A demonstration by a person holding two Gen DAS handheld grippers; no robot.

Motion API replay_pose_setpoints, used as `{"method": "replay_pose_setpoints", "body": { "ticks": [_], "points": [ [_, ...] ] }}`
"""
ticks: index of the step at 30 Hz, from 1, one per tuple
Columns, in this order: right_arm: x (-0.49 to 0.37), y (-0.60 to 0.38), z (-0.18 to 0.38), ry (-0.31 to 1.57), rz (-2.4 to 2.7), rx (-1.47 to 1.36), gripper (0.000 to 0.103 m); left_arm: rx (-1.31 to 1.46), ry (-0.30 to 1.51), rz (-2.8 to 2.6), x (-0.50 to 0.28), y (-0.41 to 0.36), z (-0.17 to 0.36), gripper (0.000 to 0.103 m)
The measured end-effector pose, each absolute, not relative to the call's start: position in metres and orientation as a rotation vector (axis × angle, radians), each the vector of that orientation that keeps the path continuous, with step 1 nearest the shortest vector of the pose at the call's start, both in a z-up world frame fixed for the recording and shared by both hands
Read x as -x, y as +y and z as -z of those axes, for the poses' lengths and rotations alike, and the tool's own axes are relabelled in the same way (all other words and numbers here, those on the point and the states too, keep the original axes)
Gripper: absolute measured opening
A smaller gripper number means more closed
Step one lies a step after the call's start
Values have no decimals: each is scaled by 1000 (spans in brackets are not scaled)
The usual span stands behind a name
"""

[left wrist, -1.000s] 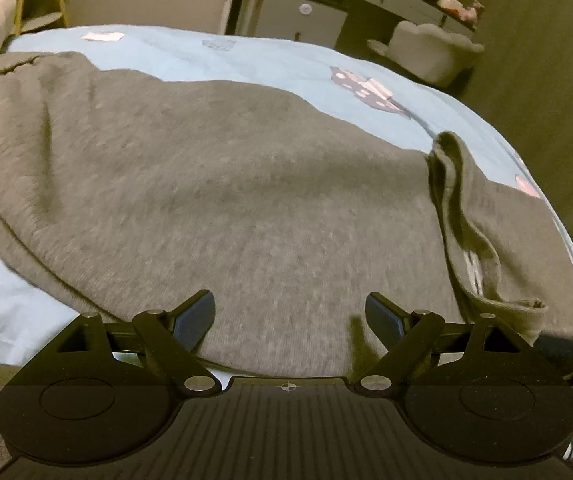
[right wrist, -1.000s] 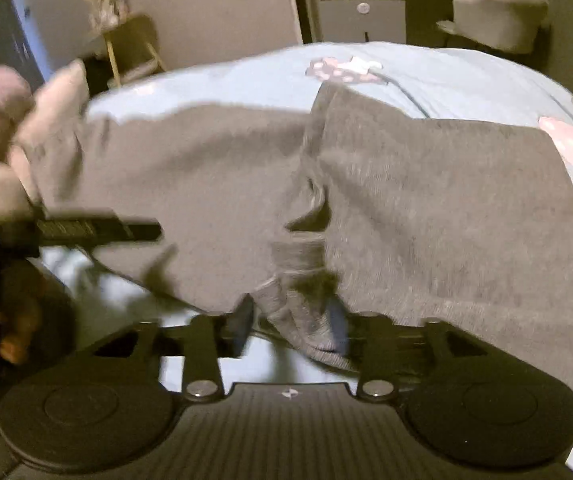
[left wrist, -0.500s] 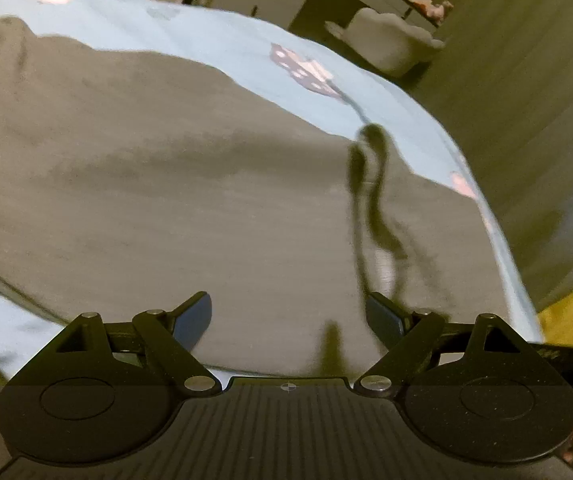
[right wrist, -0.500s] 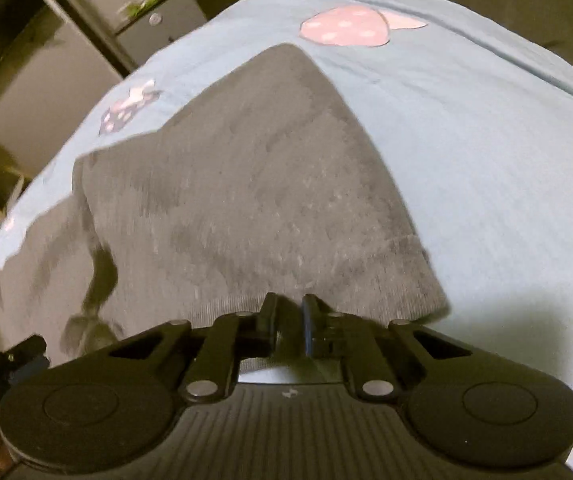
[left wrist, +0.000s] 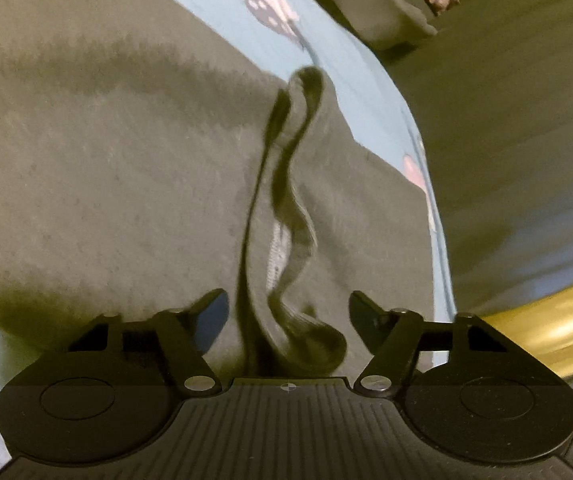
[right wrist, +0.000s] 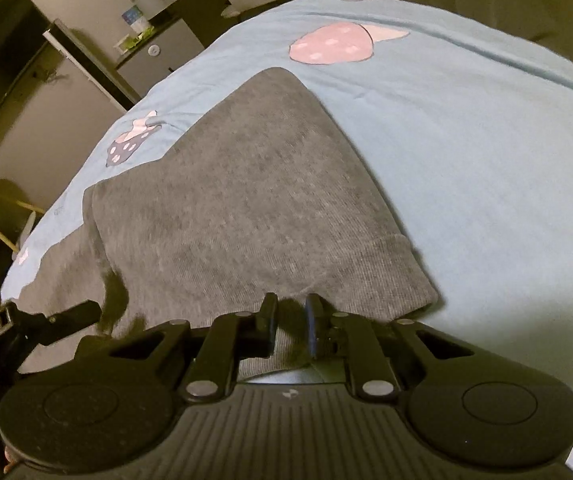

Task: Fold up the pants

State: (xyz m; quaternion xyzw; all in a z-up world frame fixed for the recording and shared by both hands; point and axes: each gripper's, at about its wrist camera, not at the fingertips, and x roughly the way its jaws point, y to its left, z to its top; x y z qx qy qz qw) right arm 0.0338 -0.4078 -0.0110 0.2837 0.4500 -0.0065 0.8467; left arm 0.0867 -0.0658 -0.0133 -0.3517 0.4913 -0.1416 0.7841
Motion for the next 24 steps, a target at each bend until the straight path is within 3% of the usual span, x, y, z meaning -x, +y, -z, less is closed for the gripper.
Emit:
{"method": "replay_pose_setpoints", "body": {
  "ticks": [5,8,10,19,24],
  "points": [
    [-33,-414,16,948,7,-655,15,787,1093,276,-92,-68,24,53],
    [-32,-415,16,947,4,-663,17,726,1100,270,-95,-78,22,40],
    [-32,-416,16,941,-7,-677,22,680,1103,264,-97,-82,21,26],
    [-23,-417,5,869,-6,-673,36,710,1104,261,-97,-76,24,20],
    [-23,-417,3,867,24,-659,37,758,1104,274,-86,-61,28,22]
  ]
}}
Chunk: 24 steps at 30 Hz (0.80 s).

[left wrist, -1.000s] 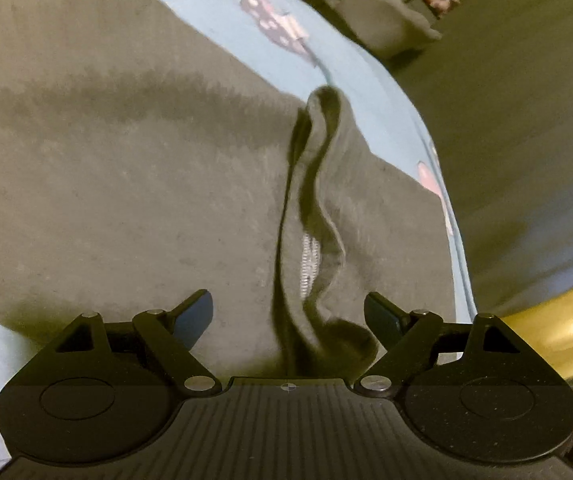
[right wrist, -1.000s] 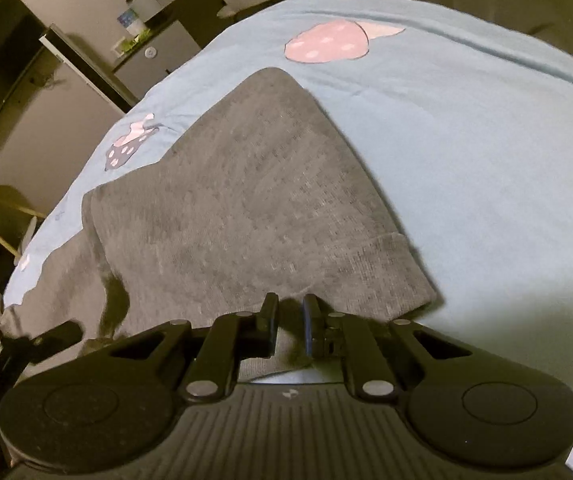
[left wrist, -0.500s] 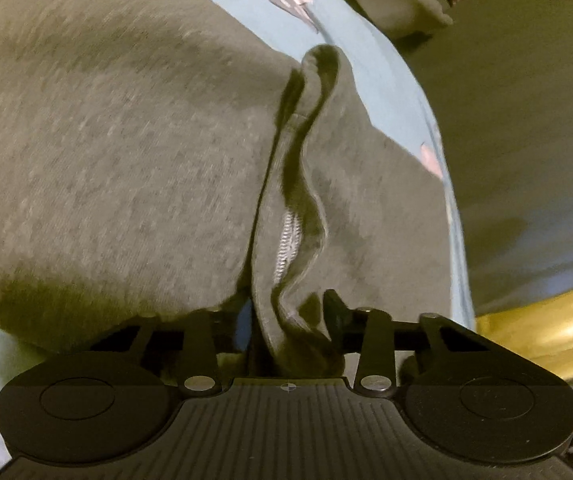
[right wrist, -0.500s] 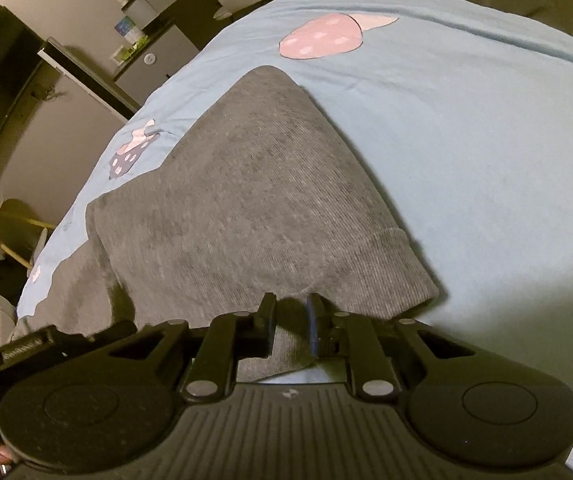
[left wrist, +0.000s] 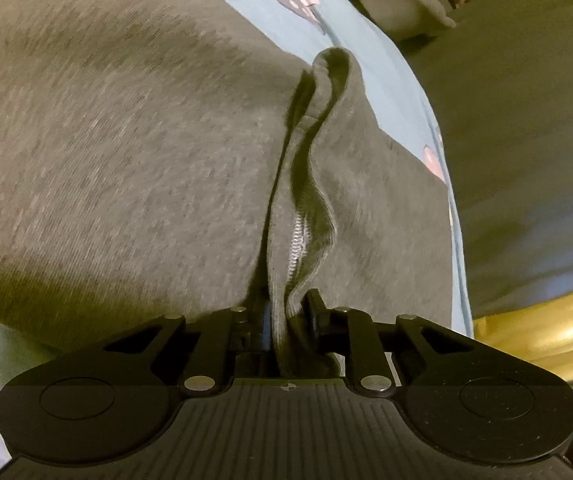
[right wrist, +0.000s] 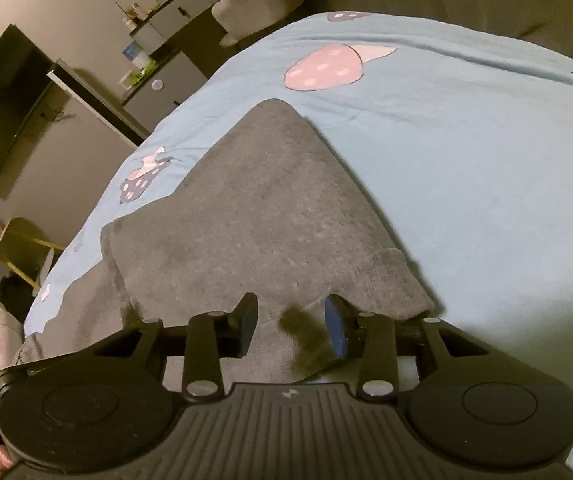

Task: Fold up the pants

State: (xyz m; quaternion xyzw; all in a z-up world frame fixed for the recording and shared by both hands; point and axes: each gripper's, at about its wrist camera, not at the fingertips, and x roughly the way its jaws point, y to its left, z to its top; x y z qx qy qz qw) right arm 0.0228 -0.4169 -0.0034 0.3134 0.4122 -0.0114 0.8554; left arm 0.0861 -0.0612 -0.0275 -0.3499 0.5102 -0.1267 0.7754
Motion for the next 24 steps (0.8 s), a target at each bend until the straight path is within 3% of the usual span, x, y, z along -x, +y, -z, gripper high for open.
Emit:
{"method": "replay_pose_setpoints", "body": {
  "ticks": [10,11,13,18,19,22,24],
  "points": [
    [-22,-423,6,850,5,-707,44,894,1135,300,-95,-49,44,35],
    [-21,-423,6,843,4,-709,44,910,1139,310,-96,-49,46,35],
    [-19,-422,3,826,4,-704,45,921,1142,308,-97,-50,49,21],
    [-10,-418,-9,754,41,-648,44,860,1098,315,-90,-53,34,16],
    [-9,-415,-11,755,66,-617,43,833,1076,326,-87,-52,27,15],
    [-16,-407,-10,824,95,-543,22,722,1019,337,-81,-51,3,15],
    [-24,-401,-5,886,89,-506,22,657,972,347,-76,-45,-13,15]
  ]
}}
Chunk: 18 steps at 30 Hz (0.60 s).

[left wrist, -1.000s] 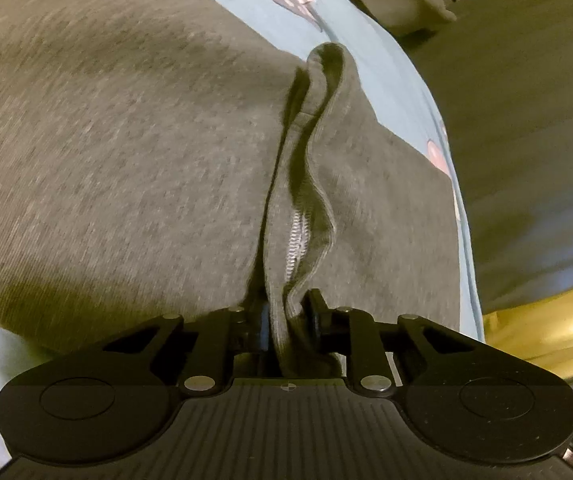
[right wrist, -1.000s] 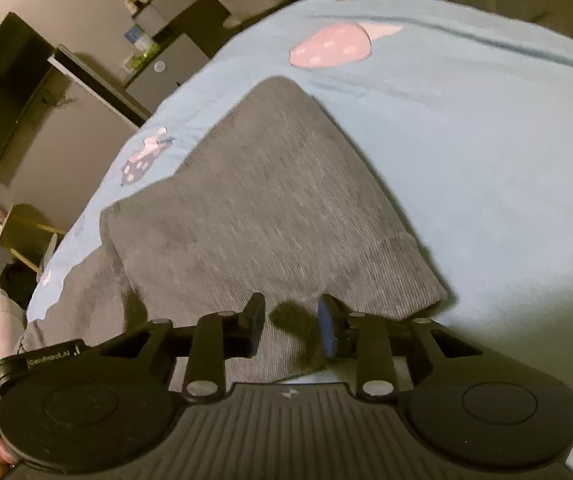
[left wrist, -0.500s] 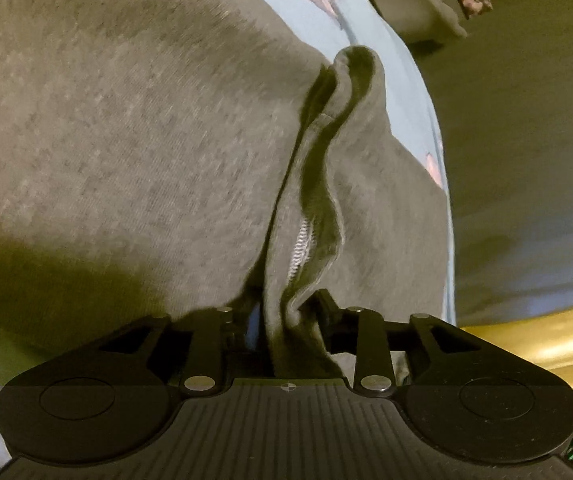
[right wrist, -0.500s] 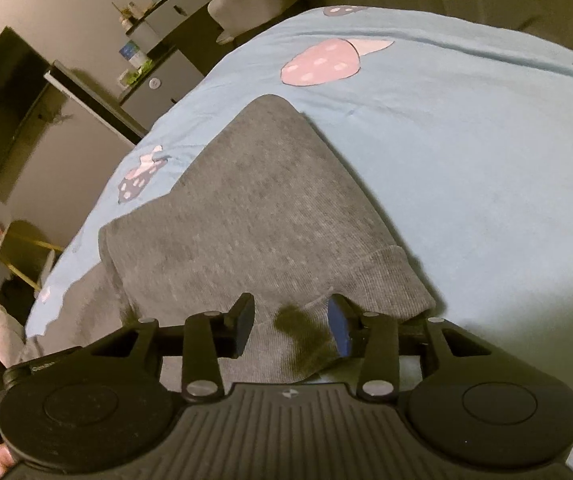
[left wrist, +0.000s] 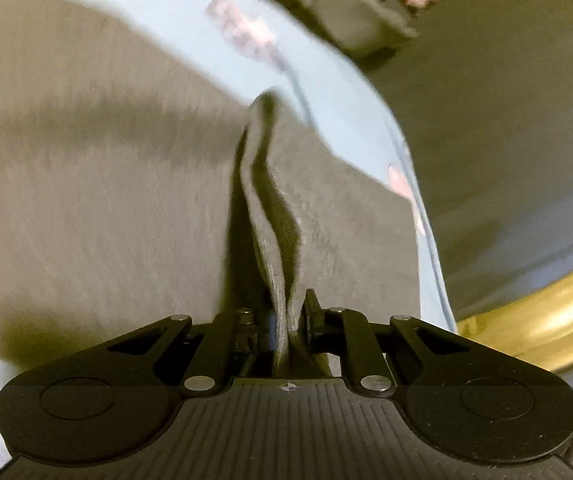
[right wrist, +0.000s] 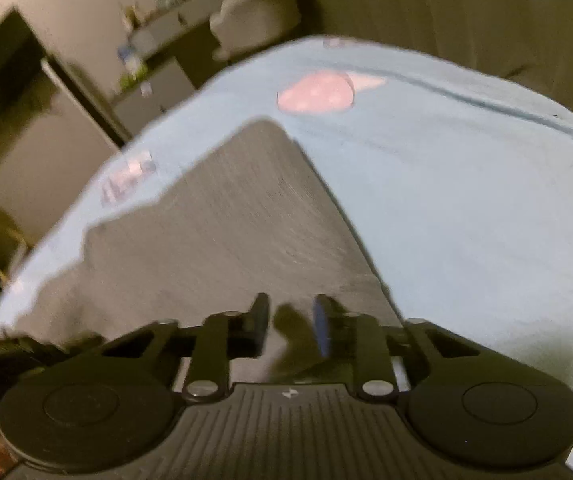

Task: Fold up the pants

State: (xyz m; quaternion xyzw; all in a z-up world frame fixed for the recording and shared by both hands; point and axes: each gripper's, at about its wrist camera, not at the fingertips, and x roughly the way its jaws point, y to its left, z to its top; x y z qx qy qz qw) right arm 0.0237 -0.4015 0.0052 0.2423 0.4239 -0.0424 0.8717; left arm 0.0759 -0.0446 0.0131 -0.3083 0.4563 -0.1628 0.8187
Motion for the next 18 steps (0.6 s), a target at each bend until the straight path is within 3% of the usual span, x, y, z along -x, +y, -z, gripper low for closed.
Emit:
{"method": "replay_pose_setpoints", "body": {
  "ticks": [8,12,15,18],
  "points": [
    [-26,-397,-6,889,31,-486,22,484,936,306,-59,-30,-26,12],
    [-31,-407,2,920,40,-560,23,589,987,255,-77,-23,-9,22],
    [-31,-411,3,906,29,-595,26,712,1004,303,-94,-22,0,42],
    [-29,-411,3,905,29,-599,27,735,1009,275,-111,-26,10,42]
  ]
}}
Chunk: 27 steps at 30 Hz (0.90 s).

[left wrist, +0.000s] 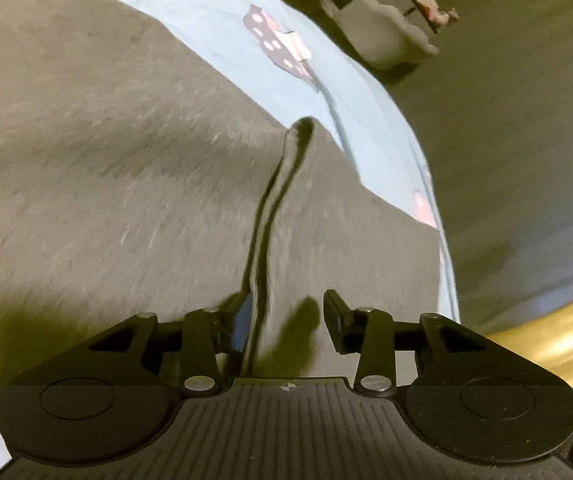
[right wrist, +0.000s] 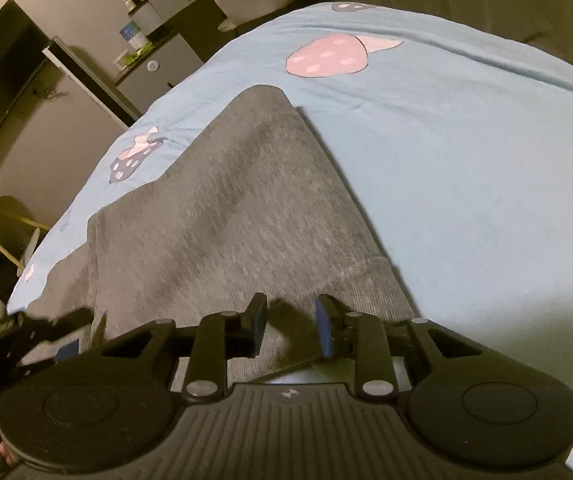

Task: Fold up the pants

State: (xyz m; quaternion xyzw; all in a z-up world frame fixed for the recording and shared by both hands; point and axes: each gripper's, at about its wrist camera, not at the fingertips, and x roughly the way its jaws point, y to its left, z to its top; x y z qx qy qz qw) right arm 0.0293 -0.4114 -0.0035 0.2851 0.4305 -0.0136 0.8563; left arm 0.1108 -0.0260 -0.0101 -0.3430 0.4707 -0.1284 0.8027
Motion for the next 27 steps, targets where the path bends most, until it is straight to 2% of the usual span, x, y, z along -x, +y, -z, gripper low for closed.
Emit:
{"method": "replay_pose_setpoints", "body": {
  "ticks": [5,10,16,27],
  "points": [
    [-26,-408,2,889,8,-595,36,878,1047,264,-137,-23,33,31],
    [-25,-405,-1,869,10,-574,37,907,1050,255,-153,-20,37,15],
    [-17,-408,-6,800,64,-584,39,715,960,300,-154,-37,10,12],
    [-18,-393,-16,769,28,-465,39,509,852,281,-129,-19,-34,12]
  ]
}}
